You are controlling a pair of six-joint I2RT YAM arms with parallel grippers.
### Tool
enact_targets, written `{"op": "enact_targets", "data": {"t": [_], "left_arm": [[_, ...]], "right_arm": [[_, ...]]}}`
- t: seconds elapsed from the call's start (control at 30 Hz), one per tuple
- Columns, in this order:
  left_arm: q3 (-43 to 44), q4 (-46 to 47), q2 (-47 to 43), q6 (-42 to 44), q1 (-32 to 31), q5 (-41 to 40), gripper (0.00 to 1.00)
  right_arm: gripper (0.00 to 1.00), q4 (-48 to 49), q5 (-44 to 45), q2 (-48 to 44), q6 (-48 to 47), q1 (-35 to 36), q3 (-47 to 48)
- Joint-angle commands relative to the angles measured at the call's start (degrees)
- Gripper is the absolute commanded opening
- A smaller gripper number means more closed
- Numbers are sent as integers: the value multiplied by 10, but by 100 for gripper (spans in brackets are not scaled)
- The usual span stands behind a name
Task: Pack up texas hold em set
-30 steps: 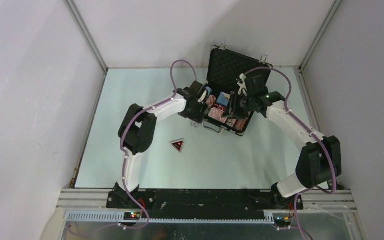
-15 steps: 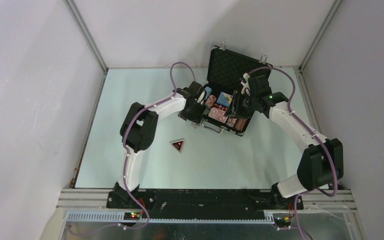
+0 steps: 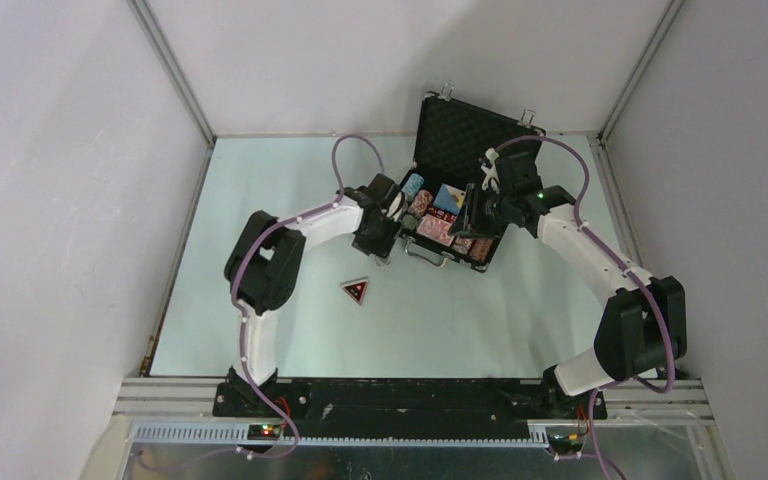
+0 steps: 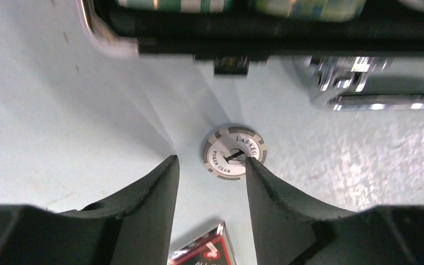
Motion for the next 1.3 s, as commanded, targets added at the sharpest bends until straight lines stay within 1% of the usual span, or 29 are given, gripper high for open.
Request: {"op": "enact_targets", "data": {"t": [0.0,0.13,0.27,0.33,0.43,0.57,0.63,0.67,0.73,0.8,0.87,0.93,1.03,1.2,1.27], "left_arm": [[-69,-35,-35,20,1,-8,54],[-87,-33,-68,18,1,0,54],[-71,-36,-88,21,1,2,56],[-61,-35,-97,25,-1,2,59],[-45,-33,-103,28,-2,2,68],[-29,-17,-92,26,-2,2,74],[-22,-14,-86,24,-2,17,77],[-20,-14,-85,24,-3,22,84],[-24,-7,-87,24,-2,20,94],[-28,-1,-92,28,-2,17,97],[-27,-1,-90,33,-2,17,98],[-25,-4,-86,35,-2,18,97],[-19,-10,-82,39,-3,21,94],[-3,-26,-72,46,-3,8,91],[4,-31,-63,47,-3,8,88]], "right_arm": [[37,26,-3,-14,10,-1,1],[36,29,-3,-19,15,2,1],[37,20,6,-33,14,4,1],[37,11,13,-40,10,5,0],[38,8,19,-48,9,6,1],[39,18,29,-55,13,10,1],[40,15,33,-58,27,9,3],[40,15,34,-59,35,10,3],[42,19,39,-60,33,17,3],[46,21,49,-60,29,21,3],[49,15,64,-61,28,23,3],[50,6,74,-62,26,23,2],[51,3,83,-70,17,24,2],[51,17,79,-71,20,21,-2],[51,21,73,-68,19,21,-3]]}}
